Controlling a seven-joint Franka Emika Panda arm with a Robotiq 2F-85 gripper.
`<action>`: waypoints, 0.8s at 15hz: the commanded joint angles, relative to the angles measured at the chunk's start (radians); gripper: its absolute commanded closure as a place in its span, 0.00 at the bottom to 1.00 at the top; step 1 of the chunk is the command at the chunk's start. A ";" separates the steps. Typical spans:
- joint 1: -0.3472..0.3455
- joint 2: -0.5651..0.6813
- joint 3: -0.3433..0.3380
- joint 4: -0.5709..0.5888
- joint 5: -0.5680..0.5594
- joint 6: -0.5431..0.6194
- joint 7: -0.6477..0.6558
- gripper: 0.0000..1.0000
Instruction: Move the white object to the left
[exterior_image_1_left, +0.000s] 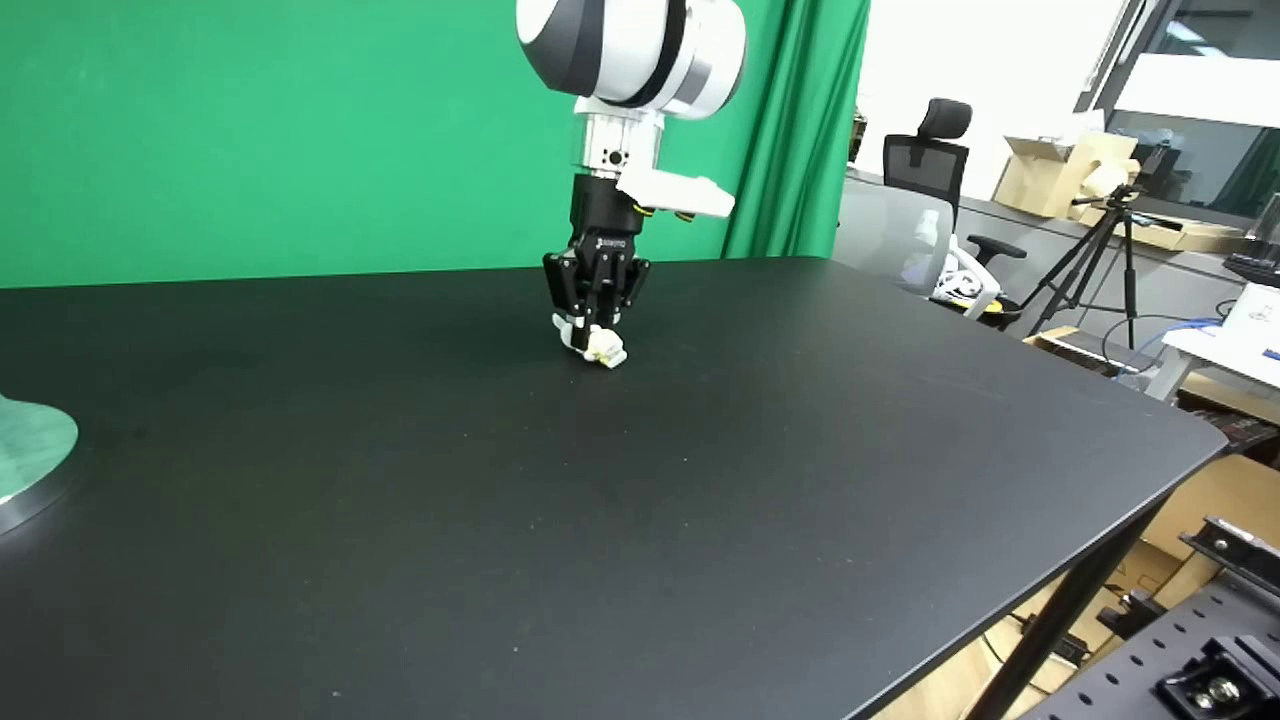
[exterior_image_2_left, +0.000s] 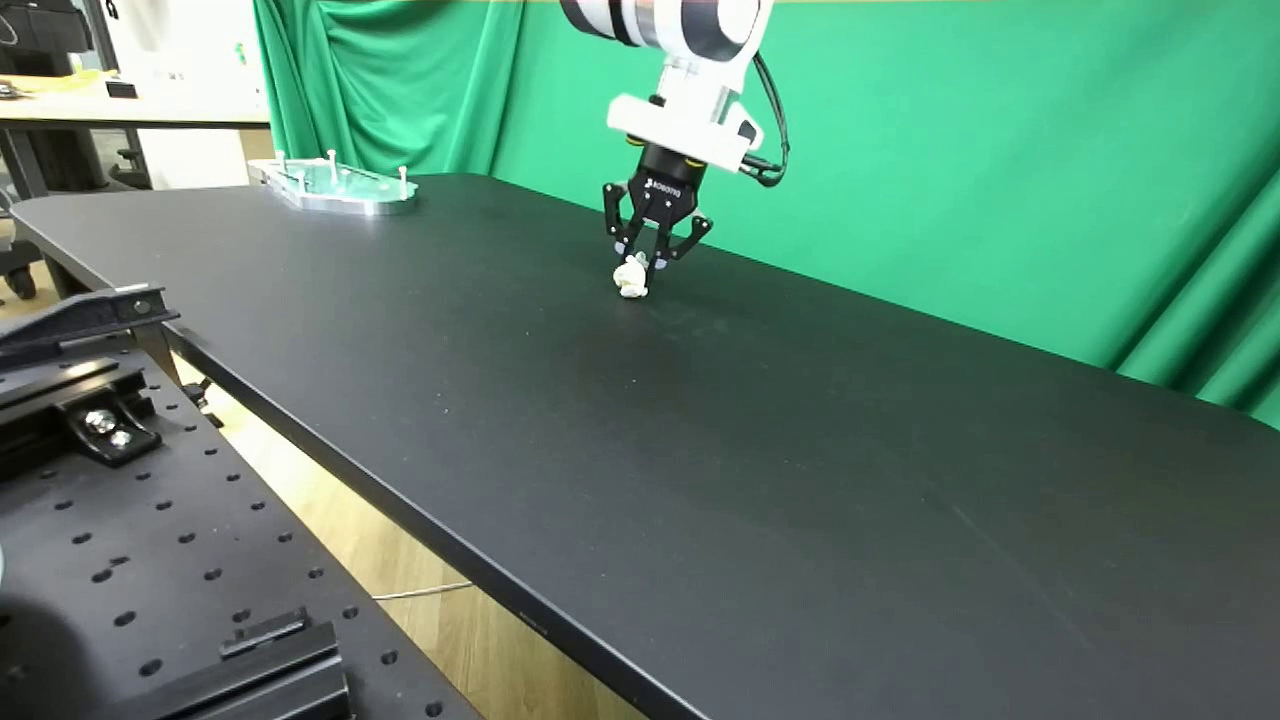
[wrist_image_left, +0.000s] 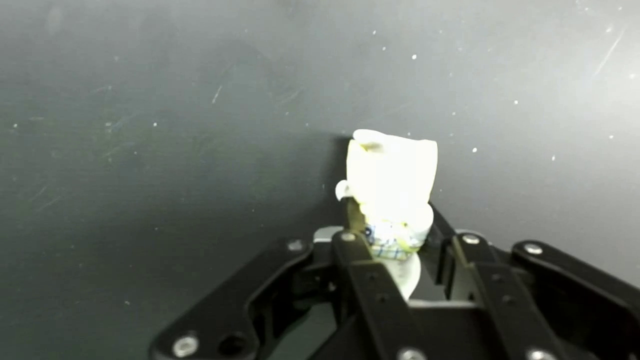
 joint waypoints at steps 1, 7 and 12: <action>0.015 0.036 -0.013 0.055 -0.028 -0.018 0.047 0.39; 0.029 0.047 -0.024 0.071 -0.066 -0.007 0.062 0.01; 0.071 0.023 -0.054 0.067 -0.134 0.029 0.098 0.00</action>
